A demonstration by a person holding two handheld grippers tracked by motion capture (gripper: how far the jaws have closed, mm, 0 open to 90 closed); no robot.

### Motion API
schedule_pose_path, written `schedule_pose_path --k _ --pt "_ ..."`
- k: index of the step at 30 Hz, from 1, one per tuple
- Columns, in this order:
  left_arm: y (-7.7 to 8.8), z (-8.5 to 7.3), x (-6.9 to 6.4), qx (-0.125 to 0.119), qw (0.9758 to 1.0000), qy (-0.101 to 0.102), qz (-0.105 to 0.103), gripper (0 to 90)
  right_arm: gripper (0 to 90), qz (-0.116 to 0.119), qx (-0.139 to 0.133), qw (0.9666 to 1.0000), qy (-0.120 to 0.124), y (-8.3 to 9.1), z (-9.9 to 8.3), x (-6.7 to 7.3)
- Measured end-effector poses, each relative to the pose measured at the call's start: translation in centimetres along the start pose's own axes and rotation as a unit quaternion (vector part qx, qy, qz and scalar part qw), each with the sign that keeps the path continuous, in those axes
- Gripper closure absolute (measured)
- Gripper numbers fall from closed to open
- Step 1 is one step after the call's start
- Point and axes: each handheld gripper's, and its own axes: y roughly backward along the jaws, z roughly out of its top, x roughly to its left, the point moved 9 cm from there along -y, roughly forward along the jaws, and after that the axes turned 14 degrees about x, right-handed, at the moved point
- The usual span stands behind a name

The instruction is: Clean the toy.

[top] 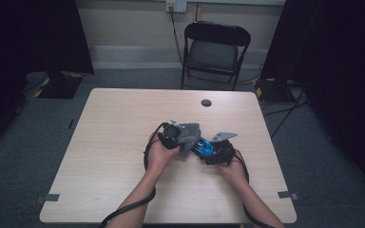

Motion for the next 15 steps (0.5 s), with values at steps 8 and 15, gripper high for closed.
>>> schedule_pose_path --k 8,15 --pt "0.0 0.4 0.9 0.0 0.9999 0.015 0.001 75.6 24.5 0.0 0.0 1.0 0.0 0.0 0.0 0.0" --pt "0.1 0.4 1.8 0.002 0.9997 0.025 0.002 75.6 24.5 0.0 0.0 1.0 0.0 0.0 0.0 0.0"
